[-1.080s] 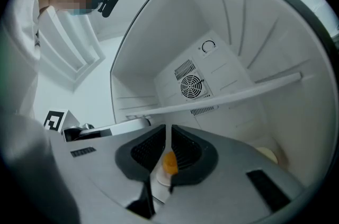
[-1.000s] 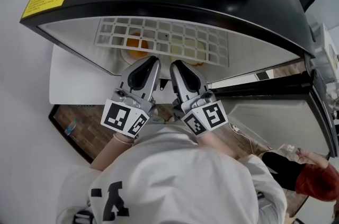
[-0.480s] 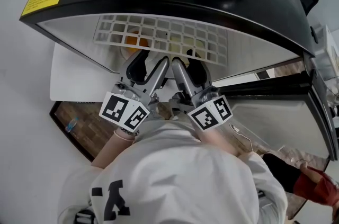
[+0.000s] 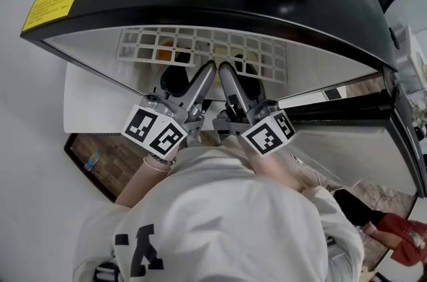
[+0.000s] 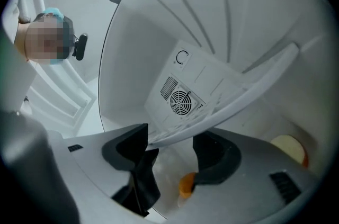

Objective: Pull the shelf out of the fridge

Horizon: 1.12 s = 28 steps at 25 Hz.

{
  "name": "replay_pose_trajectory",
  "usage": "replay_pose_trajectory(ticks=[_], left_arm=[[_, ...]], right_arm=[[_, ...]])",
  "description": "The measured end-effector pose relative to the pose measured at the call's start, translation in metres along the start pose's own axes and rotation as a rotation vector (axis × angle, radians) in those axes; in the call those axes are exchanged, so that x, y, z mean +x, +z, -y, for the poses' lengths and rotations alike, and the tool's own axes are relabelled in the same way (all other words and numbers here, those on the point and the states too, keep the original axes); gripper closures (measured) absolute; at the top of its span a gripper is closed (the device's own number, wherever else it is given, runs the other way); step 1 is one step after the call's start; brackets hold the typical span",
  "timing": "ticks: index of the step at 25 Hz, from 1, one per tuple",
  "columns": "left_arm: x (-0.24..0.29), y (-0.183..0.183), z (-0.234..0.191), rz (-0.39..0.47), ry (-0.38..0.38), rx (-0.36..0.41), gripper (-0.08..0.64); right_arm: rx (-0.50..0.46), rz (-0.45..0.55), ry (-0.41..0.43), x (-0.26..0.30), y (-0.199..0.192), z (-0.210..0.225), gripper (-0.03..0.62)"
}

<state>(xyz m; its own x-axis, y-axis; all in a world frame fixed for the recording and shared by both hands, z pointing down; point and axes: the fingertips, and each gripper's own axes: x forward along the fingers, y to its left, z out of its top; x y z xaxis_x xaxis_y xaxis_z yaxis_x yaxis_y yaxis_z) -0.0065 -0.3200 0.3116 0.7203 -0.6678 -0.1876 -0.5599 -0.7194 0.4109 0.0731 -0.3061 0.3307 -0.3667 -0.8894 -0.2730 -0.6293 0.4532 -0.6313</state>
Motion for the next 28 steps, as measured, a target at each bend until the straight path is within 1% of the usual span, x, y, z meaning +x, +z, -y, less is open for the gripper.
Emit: replay_pose_trajectory(ticks=[3, 7, 10, 12, 14, 19, 28], left_arm=[[0.006, 0.002, 0.001, 0.008, -0.022, -0.011, 0.313], [0.012, 0.008, -0.007, 0.018, -0.007, -0.032, 0.313], [0.016, 0.01, -0.015, 0.039, -0.002, -0.092, 0.316], [0.017, 0.009, -0.017, 0.059, -0.017, -0.138, 0.327], [0.017, 0.008, -0.017, 0.063, -0.036, -0.165, 0.344], [0.016, 0.007, -0.016, 0.065, -0.044, -0.173, 0.364], [0.013, 0.007, -0.017, 0.073, -0.035, -0.204, 0.379]], right_arm=[[0.02, 0.01, 0.004, 0.004, 0.002, 0.002, 0.327], [0.026, 0.014, -0.012, 0.007, 0.004, 0.005, 0.327], [0.024, 0.011, -0.01, 0.01, 0.004, 0.008, 0.327], [0.031, 0.018, 0.007, 0.012, 0.005, 0.009, 0.327], [0.042, 0.031, 0.032, 0.014, 0.006, 0.006, 0.327], [0.034, 0.035, 0.035, 0.015, 0.007, 0.004, 0.331], [0.056, 0.031, 0.027, 0.012, 0.006, 0.004, 0.347]])
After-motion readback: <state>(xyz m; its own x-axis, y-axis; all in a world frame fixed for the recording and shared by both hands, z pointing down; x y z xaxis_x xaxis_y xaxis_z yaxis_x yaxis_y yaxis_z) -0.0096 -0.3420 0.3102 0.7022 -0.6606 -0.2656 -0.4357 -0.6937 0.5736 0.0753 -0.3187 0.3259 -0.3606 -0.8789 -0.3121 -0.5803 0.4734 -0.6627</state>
